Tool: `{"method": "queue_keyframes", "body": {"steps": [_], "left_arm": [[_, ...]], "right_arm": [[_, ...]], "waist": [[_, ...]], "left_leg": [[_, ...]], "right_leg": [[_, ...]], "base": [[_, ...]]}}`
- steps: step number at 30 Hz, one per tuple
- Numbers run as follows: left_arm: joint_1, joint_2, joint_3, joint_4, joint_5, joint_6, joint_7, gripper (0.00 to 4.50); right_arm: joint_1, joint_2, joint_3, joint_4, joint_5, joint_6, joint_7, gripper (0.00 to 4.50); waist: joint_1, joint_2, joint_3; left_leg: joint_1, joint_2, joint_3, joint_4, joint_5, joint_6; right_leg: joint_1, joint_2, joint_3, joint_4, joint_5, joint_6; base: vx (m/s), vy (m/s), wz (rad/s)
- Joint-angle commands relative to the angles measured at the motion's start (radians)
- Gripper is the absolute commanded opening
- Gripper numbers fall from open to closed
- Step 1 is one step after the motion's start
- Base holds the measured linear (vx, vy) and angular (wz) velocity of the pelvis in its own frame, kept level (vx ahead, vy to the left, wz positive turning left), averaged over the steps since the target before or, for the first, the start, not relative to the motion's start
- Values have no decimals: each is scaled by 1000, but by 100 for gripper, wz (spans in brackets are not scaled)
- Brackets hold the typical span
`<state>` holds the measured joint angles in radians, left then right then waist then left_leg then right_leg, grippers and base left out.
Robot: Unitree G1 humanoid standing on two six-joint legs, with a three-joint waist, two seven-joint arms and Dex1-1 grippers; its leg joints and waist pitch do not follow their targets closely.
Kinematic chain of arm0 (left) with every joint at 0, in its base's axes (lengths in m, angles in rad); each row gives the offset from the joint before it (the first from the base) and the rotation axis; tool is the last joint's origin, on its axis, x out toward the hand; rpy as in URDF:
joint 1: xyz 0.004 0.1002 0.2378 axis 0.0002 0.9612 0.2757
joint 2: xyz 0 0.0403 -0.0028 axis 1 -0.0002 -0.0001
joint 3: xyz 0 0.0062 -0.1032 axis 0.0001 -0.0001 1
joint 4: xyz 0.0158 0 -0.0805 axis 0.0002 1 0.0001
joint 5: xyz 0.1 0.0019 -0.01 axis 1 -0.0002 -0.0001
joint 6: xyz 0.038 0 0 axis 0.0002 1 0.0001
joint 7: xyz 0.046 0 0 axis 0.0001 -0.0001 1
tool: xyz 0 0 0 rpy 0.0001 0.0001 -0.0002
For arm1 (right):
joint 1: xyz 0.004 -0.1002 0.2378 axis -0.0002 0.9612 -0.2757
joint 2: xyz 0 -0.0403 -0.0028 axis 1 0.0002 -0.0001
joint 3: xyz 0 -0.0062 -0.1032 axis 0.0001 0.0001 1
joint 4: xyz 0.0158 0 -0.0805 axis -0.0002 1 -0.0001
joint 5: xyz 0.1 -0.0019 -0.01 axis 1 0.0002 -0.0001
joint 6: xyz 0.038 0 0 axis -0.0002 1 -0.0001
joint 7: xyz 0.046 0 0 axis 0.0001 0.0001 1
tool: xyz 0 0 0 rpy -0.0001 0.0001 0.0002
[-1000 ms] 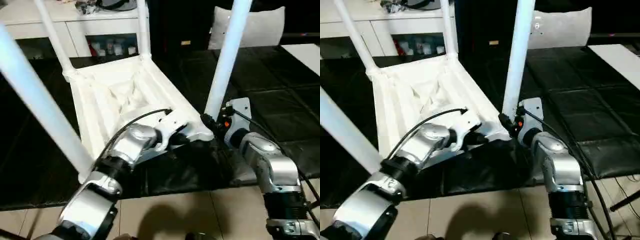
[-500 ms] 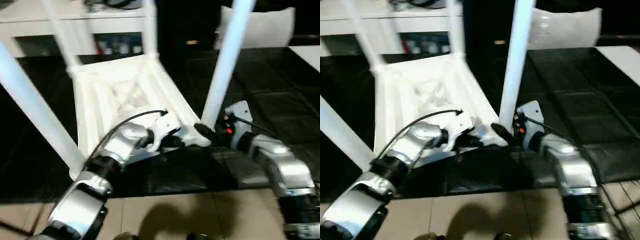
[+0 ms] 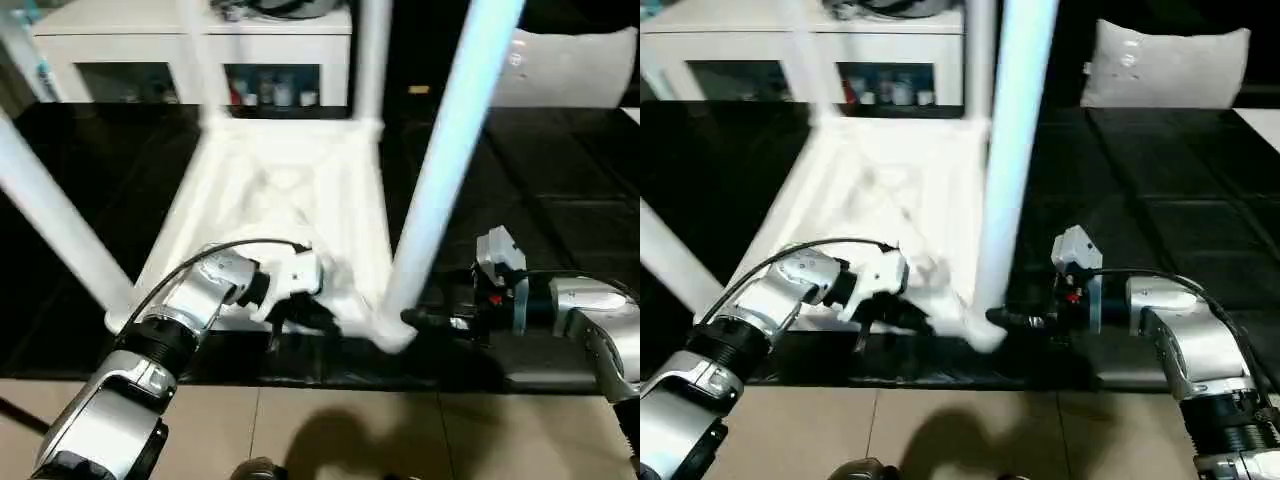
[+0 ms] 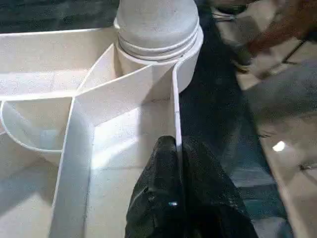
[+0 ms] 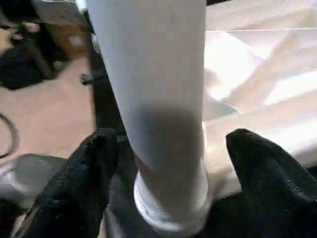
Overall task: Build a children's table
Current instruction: Rotate leg to tighten
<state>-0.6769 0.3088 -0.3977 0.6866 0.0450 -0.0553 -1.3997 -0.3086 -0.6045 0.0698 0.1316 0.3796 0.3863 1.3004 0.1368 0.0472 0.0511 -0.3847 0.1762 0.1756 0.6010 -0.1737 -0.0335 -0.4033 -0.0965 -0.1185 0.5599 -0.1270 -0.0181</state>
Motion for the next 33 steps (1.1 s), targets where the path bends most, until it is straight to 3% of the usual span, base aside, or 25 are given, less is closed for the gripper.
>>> {"method": "queue_keyframes", "body": {"steps": [1,14,15,18,25,28,29,31,32,33], "left_arm": [[-10,-7,-25,-52,-7,-26,-51,0],[-32,-9,-28,-12,5,-57,-48,0],[-32,-9,-29,-11,6,-57,-47,0],[-32,-10,-28,-6,8,-56,-40,0],[-29,-37,-4,-17,4,38,32,0],[-42,-61,10,-11,8,85,90,0],[-47,-75,18,-11,7,102,116,0],[-57,-105,30,-12,5,145,168,0],[-66,-137,40,-11,3,172,217,0],[-69,-147,44,-9,3,180,233,0]], "right_arm": [[-5,-15,9,-3,15,7,28,352],[7,-16,58,2,16,9,89,233],[7,-15,59,2,17,10,90,233],[12,-13,61,-2,22,14,88,209],[51,46,13,-44,55,78,-46,193],[45,87,2,-46,17,94,-166,193],[40,108,0,-43,-10,104,-229,193],[25,153,-9,-32,-54,124,-348,193],[14,198,-26,-28,-64,152,-432,191],[10,211,-30,-28,-69,160,-457,191]], "waist": [[-9,-16,-75],[-2,-18,-75],[-3,-14,-75],[-3,-13,-76],[-3,-11,-72],[-21,-14,-63],[-31,-10,-60],[-53,-11,-54],[-70,-5,-53],[-90,-9,-50]], "left_leg": [[30,67,-17,-73,-262,63],[26,63,-17,-72,-256,57],[26,63,-18,-73,-259,56],[26,63,-18,-73,-265,53],[29,63,-19,-75,-282,49],[34,54,-23,-77,-344,19],[41,47,-25,-72,-372,12],[40,43,-30,-73,-411,1],[50,41,-33,-68,-451,-8],[49,36,-38,-65,-482,-13]], "right_leg": [[46,-73,52,-66,-402,-157],[48,-73,50,-69,-429,-141],[48,-73,49,-70,-428,-139],[49,-72,49,-70,-425,-141],[47,-72,48,-74,-441,-141],[45,-71,38,-88,-553,-102],[42,-73,31,-100,-620,-76],[42,-67,19,-112,-673,-45],[36,-65,7,-123,-704,-28],[42,-61,-11,-134,-726,-3]], "base": [[0,0,0],[0,0,0],[0,0,0],[0,0,0],[0,0,0],[0,0,0],[0,0,0],[0,0,0],[0,0,0],[0,0,0]]}}
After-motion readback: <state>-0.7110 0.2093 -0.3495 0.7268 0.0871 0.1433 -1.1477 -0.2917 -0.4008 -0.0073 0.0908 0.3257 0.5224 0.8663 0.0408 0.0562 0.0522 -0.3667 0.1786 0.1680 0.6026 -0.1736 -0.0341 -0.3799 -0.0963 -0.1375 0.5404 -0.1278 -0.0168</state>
